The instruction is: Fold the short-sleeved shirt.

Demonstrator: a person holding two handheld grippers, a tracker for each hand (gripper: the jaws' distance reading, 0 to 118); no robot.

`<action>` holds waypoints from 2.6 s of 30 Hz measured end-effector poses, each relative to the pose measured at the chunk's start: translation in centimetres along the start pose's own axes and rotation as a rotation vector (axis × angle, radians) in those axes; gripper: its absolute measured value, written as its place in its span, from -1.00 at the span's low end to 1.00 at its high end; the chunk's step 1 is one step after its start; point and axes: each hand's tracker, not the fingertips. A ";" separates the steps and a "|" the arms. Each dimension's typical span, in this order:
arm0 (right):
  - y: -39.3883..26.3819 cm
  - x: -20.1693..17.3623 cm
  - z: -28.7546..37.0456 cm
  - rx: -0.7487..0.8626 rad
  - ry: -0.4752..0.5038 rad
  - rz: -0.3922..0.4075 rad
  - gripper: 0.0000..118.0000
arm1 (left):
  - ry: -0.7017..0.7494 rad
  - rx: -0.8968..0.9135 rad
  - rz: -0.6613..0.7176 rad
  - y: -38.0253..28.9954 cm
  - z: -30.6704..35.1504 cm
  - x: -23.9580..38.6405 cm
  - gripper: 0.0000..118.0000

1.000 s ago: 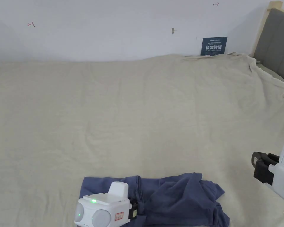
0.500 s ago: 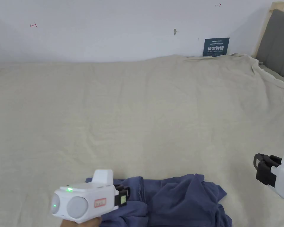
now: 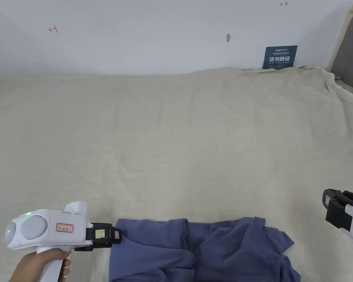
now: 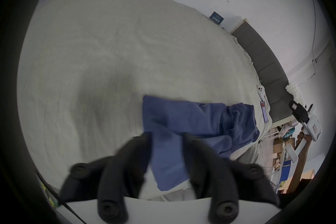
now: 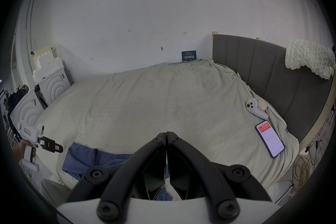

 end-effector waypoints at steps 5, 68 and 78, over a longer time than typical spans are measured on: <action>-0.1 0.0 -0.1 -0.010 -0.007 0.001 -1.00 | -0.055 -0.038 0.041 -0.7 -2.3 -1.6 0.44; -0.7 3.5 0.6 0.033 -0.010 -0.027 -1.00 | 0.024 -0.191 -0.418 -0.7 -6.8 22.5 -0.88; -0.9 3.6 1.7 0.028 -0.031 -0.036 -1.00 | 0.088 -0.243 -0.422 -3.3 -12.6 24.4 -0.73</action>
